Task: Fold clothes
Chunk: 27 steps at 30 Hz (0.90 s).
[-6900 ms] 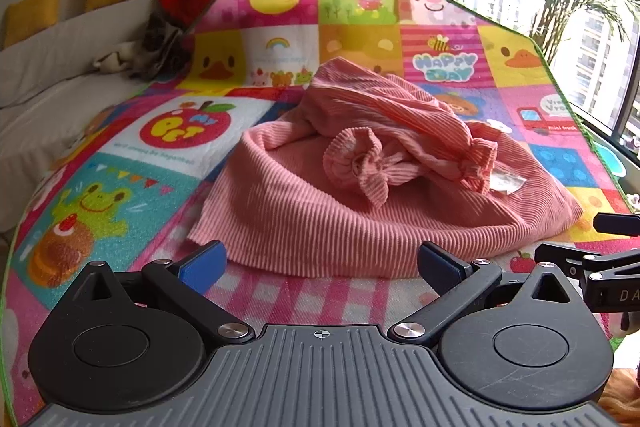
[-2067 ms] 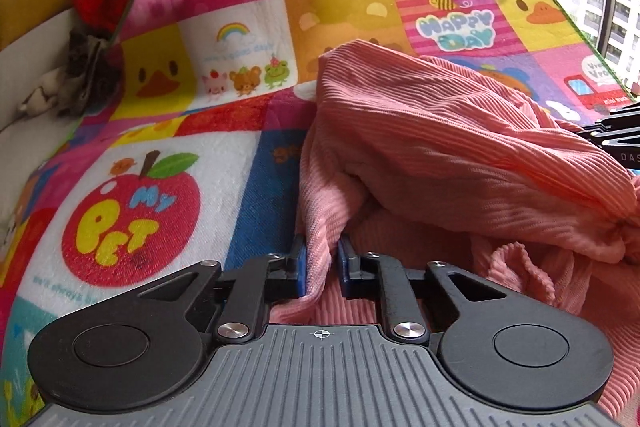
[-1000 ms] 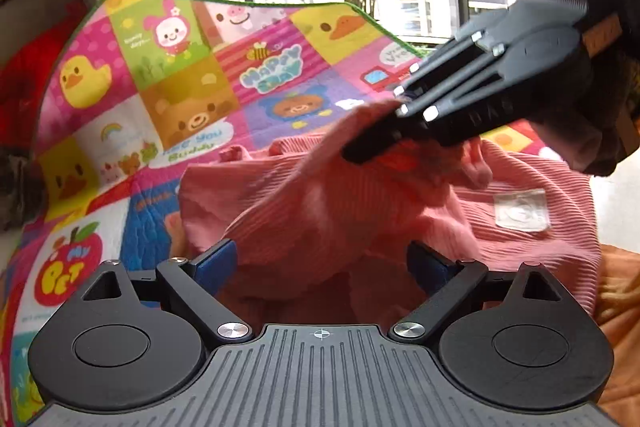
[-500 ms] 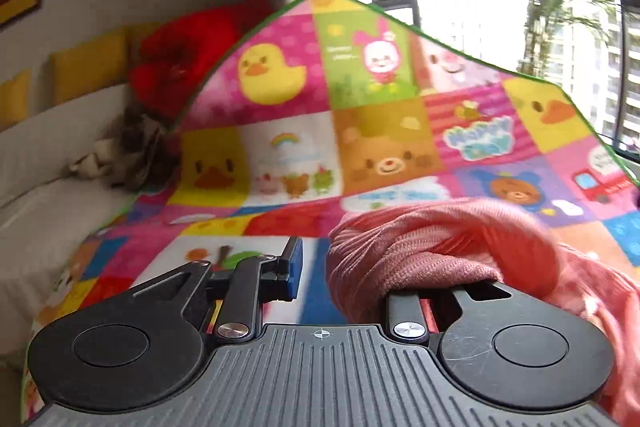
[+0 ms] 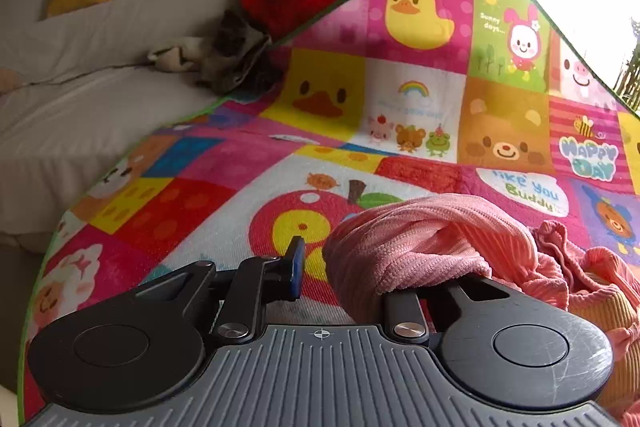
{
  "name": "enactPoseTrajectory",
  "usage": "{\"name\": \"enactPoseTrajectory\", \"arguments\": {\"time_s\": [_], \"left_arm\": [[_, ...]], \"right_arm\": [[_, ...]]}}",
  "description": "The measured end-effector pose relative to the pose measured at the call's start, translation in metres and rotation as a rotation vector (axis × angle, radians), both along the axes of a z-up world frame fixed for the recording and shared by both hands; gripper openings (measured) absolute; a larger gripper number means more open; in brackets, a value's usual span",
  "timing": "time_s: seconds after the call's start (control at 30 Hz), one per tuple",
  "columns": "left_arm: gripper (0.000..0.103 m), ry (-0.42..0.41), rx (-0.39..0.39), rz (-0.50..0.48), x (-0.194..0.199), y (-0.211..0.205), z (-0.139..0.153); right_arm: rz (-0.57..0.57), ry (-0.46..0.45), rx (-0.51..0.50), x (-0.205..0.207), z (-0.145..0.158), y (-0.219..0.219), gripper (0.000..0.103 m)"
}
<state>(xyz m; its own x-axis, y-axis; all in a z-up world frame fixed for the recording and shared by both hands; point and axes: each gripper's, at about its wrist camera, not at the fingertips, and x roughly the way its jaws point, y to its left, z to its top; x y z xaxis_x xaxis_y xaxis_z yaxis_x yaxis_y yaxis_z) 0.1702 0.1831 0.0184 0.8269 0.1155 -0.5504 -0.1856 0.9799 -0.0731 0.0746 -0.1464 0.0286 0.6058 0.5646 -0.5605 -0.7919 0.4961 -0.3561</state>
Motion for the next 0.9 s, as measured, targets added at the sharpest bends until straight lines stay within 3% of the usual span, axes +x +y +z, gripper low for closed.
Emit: {"name": "enactPoseTrajectory", "arguments": {"time_s": [0.07,0.27,0.4,0.43,0.57,0.63,0.7,0.8,0.83,0.9], "left_arm": [[0.023,-0.015,-0.006,0.001,0.002,0.004,0.005],[0.023,-0.073,-0.057,0.028,0.013,0.023,0.016],[0.025,-0.081,-0.133,0.068,0.018,0.040,0.009],[0.029,-0.063,-0.136,0.075,0.021,0.042,0.003],[0.036,0.006,-0.127,0.111,0.030,0.047,-0.019],[0.045,0.037,-0.120,0.149,0.033,0.051,-0.026],[0.049,0.057,-0.148,0.170,0.031,0.060,-0.028],[0.070,0.055,-0.147,0.167,0.019,0.065,-0.022],[0.076,0.049,-0.137,0.164,0.014,0.064,-0.018],[0.077,0.031,-0.139,0.137,0.003,0.061,-0.008]], "right_arm": [[-0.094,-0.048,0.048,0.026,0.013,-0.009,0.011],[-0.585,-0.211,0.185,0.139,0.063,-0.104,0.009],[-0.798,-0.194,0.173,0.185,0.044,-0.162,0.008],[-0.835,-0.179,0.157,0.192,0.033,-0.171,0.008],[-0.913,-0.038,0.097,0.211,-0.015,-0.188,0.009],[-0.948,0.024,0.078,0.218,-0.035,-0.195,0.016],[-0.969,0.041,0.114,0.215,-0.033,-0.199,0.028],[-0.994,0.058,0.170,0.208,-0.029,-0.203,0.052],[-0.986,0.037,0.196,0.202,-0.021,-0.201,0.055],[-0.957,0.000,0.248,0.191,-0.003,-0.193,0.057]]}}
